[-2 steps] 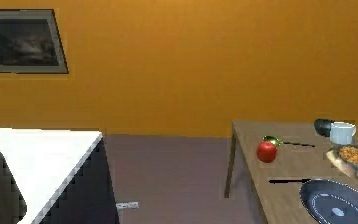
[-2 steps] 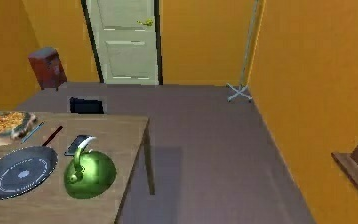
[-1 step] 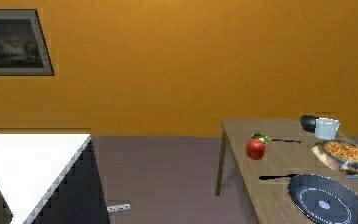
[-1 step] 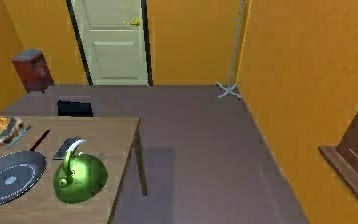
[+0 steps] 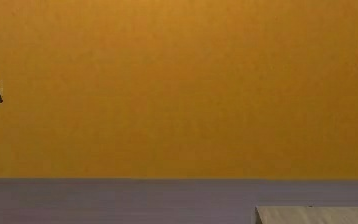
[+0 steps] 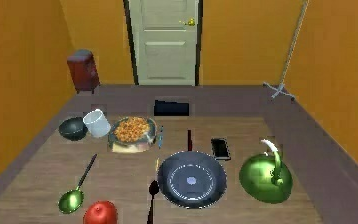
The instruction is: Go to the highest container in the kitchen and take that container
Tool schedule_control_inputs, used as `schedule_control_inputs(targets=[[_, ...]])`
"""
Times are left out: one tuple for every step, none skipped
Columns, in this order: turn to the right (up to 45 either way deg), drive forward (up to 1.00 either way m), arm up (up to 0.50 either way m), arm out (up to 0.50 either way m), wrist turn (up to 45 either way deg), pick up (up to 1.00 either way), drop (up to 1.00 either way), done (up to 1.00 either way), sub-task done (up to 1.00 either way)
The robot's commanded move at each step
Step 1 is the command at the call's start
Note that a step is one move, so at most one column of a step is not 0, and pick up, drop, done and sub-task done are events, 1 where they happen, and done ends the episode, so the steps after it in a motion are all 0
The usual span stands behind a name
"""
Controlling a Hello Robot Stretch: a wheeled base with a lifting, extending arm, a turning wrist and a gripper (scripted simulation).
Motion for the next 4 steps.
schedule_control_inputs(targets=[[45.0,0.0,0.0,0.0,0.0,0.0,0.0,0.0,0.0],[-42.0,0.0,0.0,0.0,0.0,0.0,0.0,0.0,0.0],[0.0,0.3,0.0,0.0,0.0,0.0,0.0,0.0,0.0],[-45.0,0.0,0.0,0.0,0.0,0.0,0.0,0.0,0.0]])
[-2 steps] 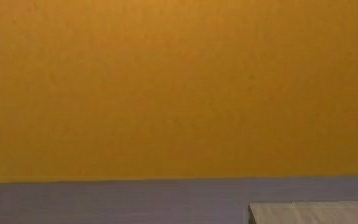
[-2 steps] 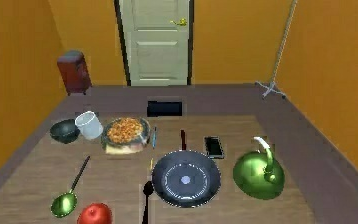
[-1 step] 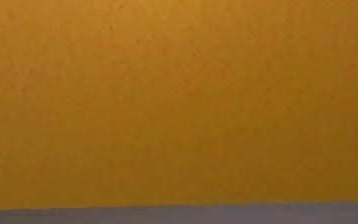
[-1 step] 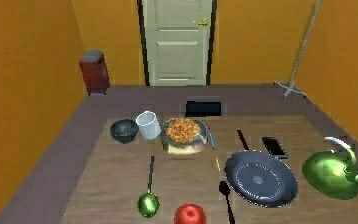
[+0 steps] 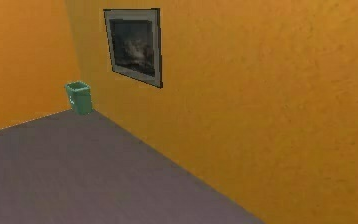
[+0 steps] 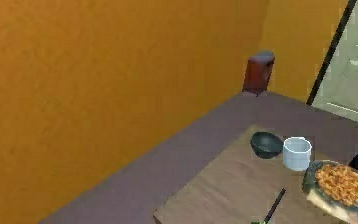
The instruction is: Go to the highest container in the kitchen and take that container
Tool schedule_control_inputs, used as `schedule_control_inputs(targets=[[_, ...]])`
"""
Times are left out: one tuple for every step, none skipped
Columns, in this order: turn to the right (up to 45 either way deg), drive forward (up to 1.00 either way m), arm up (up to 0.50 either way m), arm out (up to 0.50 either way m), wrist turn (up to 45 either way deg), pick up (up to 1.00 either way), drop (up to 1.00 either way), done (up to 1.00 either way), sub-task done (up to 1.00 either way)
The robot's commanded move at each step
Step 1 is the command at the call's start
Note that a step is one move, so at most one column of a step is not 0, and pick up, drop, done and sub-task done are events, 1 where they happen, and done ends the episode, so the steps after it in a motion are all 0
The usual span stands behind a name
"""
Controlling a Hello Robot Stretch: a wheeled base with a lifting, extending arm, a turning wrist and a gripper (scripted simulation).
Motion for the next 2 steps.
schedule_control_inputs(targets=[[-15.0,0.0,0.0,0.0,0.0,0.0,0.0,0.0,0.0],[0.0,0.3,0.0,0.0,0.0,0.0,0.0,0.0,0.0]])
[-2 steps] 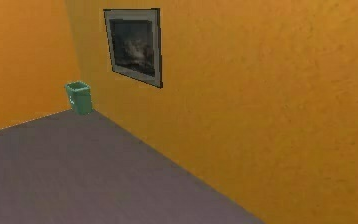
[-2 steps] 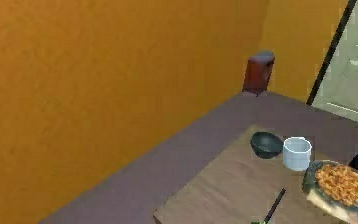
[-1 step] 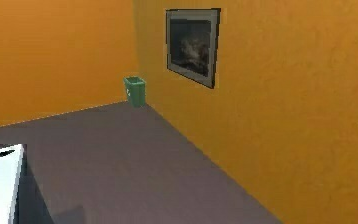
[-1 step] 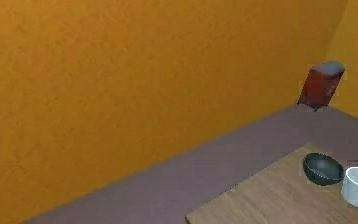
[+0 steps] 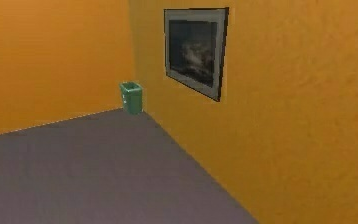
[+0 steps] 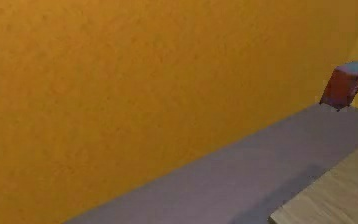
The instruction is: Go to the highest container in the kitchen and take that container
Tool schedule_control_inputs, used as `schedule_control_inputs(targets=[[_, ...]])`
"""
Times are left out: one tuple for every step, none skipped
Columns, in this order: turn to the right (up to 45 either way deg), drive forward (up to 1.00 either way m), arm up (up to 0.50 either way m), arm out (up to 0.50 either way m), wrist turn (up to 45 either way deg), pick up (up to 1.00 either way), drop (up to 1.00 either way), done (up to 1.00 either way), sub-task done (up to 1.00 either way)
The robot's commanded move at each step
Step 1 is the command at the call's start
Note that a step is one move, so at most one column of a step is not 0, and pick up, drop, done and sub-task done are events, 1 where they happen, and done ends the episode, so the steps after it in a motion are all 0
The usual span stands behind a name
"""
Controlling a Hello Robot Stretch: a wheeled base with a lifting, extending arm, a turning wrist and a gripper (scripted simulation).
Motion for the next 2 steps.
schedule_control_inputs(targets=[[-21.0,0.0,0.0,0.0,0.0,0.0,0.0,0.0,0.0],[0.0,1.0,0.0,0.0,0.0,0.0,0.0,0.0,0.0]])
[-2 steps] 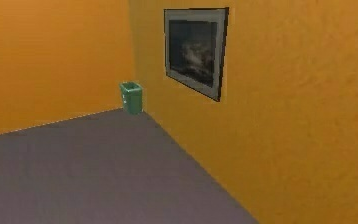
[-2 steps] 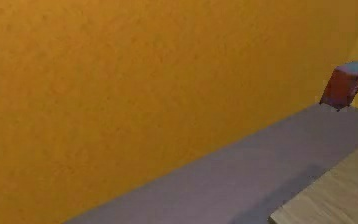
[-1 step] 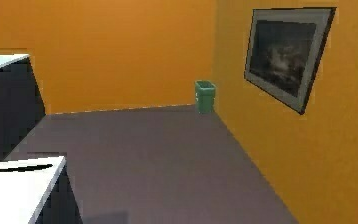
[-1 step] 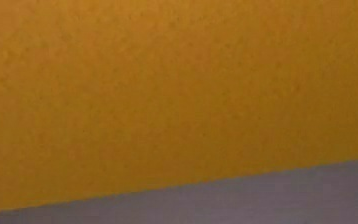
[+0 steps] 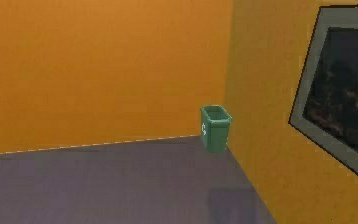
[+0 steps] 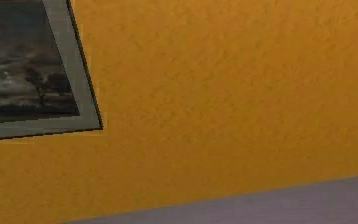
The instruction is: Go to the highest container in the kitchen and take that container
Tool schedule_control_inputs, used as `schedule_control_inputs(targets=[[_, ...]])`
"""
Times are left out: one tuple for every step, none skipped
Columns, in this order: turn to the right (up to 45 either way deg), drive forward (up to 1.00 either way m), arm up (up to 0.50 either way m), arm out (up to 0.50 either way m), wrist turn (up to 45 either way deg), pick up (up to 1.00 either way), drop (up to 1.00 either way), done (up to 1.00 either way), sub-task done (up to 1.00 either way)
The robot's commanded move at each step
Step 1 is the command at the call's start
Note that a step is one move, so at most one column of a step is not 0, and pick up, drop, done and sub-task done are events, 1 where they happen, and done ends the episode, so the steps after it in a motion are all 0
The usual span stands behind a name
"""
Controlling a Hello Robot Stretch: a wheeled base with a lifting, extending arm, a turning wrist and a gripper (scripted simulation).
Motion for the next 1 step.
schedule_control_inputs(targets=[[-3.0,0.0,0.0,0.0,0.0,0.0,0.0,0.0,0.0]])
